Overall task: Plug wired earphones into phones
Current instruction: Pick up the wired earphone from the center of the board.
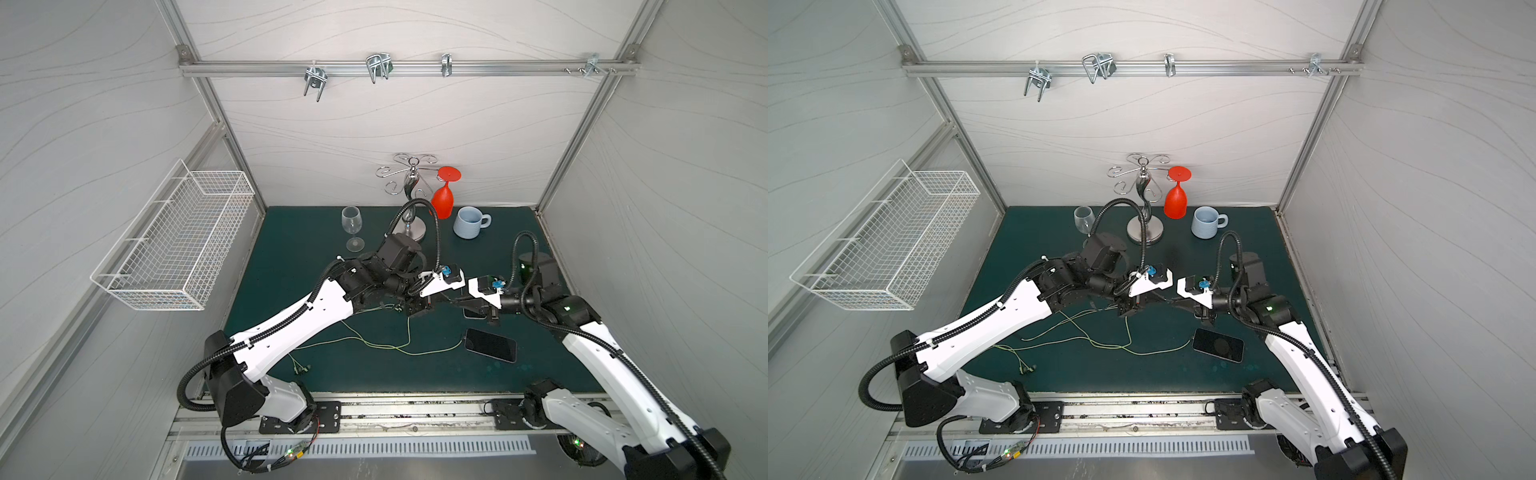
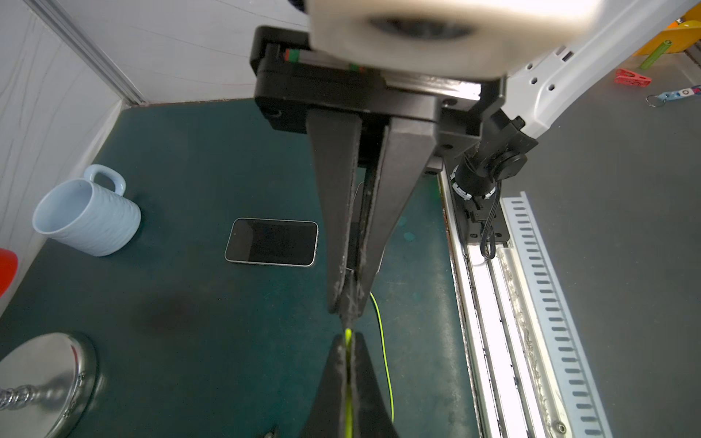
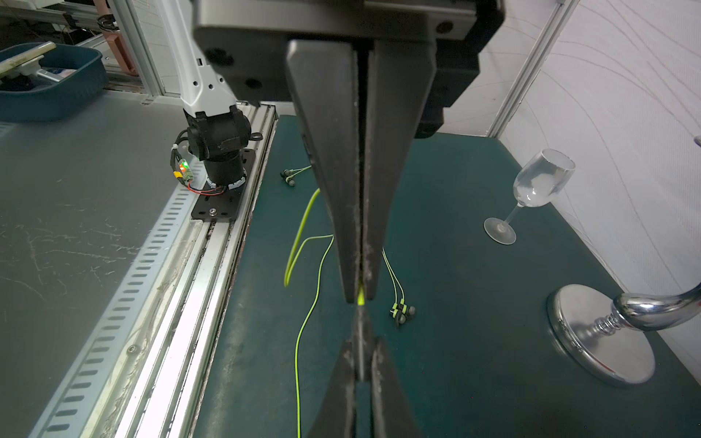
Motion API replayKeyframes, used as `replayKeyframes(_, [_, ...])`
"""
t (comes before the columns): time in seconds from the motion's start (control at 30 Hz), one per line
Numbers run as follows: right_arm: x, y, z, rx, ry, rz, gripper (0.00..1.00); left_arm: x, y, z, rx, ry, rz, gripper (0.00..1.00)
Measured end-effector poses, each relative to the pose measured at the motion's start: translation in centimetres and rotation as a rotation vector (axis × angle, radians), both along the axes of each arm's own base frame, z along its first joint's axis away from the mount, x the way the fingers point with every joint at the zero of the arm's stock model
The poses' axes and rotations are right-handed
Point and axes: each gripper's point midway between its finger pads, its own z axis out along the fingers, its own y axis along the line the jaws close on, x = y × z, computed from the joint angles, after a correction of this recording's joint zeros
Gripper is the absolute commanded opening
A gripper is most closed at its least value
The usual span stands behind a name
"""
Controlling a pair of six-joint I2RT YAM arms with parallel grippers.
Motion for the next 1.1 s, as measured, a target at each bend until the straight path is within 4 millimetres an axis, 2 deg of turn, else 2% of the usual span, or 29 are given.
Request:
replayKeyframes(0.13, [0.1, 0.0, 0.2, 0.004, 0.001, -0.007, 0.28, 0.0, -0.1, 0.1, -0.005, 0.006, 0.003, 0.0])
replayKeyframes(0.2, [0.3, 0.0, 0.4, 0.019, -0.002, -0.023, 0.37, 0.2, -0.2, 0.3, -0.021, 0.007, 0.013, 0.0])
replayKeyframes(0.3, [0.5, -0.4, 1.0, 0.063, -0.008, -0.054, 0.4, 0.2, -0.4, 0.6, -0.06, 0.006, 0.028, 0.0])
replayKeyframes(0.43, [0.8, -1.2, 2.0, 0.127, 0.007, -0.079, 0.37, -0.2, -0.5, 1.7, -0.123, 0.023, 0.035, 0.0])
replayKeyframes(0.7, [0.2, -1.2, 3.7, 0.195, 0.017, -0.037, 0.29, -0.9, -0.8, 3.7, -0.219, 0.046, 0.02, 0.0])
replayKeyframes(0.8, [0.0, -1.1, 4.2, 0.211, 0.019, -0.02, 0.23, -0.9, -0.9, 3.9, -0.233, 0.046, 0.018, 0.0])
replayKeyframes(0.97, [-0.3, -1.0, 4.5, 0.224, 0.026, 0.005, 0.04, -0.9, -1.0, 4.0, -0.239, 0.048, 0.017, 0.0])
replayKeyframes(1.07, [-0.5, -1.0, 4.4, 0.223, 0.033, 0.014, 0.0, -0.9, -1.0, 4.0, -0.241, 0.048, 0.02, 0.0])
replayKeyframes(1.1, [-0.6, -1.0, 4.3, 0.222, 0.033, 0.016, 0.0, -0.9, -1.0, 4.0, -0.239, 0.048, 0.021, 0.03])
